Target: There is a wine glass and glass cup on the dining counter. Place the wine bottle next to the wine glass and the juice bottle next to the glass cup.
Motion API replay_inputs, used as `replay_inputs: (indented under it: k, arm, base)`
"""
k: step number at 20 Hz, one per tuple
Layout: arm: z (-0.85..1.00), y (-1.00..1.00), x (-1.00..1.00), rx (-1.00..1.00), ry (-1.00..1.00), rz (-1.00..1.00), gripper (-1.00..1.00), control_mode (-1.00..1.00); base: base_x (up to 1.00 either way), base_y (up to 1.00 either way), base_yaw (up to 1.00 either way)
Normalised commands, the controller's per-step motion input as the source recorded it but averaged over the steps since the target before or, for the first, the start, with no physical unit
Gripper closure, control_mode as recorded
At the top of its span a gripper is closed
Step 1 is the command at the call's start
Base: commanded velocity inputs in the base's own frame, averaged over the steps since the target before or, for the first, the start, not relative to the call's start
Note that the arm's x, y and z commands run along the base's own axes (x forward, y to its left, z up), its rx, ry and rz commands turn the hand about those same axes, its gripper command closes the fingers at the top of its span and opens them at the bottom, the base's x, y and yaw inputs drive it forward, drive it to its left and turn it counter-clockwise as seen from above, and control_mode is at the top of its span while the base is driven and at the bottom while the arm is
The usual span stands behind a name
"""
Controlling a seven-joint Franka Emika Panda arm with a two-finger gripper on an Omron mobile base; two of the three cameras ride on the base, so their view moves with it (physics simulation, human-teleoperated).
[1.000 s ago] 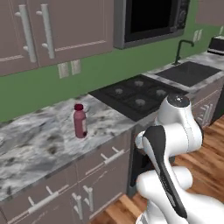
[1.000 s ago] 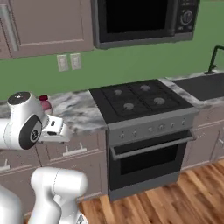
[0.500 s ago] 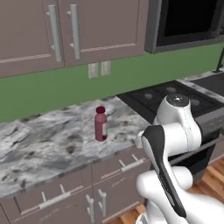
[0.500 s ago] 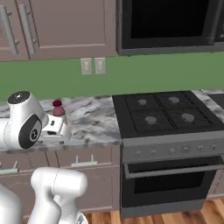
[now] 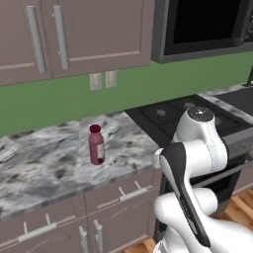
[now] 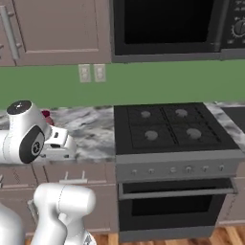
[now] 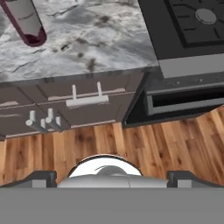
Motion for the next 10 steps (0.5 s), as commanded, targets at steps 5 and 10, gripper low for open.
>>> replay_inputs:
  k: [5,10]
  arm:
    - [0.0,0.0,0.0,0.0,0.0,0.0,-1.0,1.0]
    - [0.0,0.0,0.0,0.0,0.0,0.0,-1.0,1.0]
  base:
    - [0.39,-0.51,0.05]
    - [0.65,-0.28,0.16]
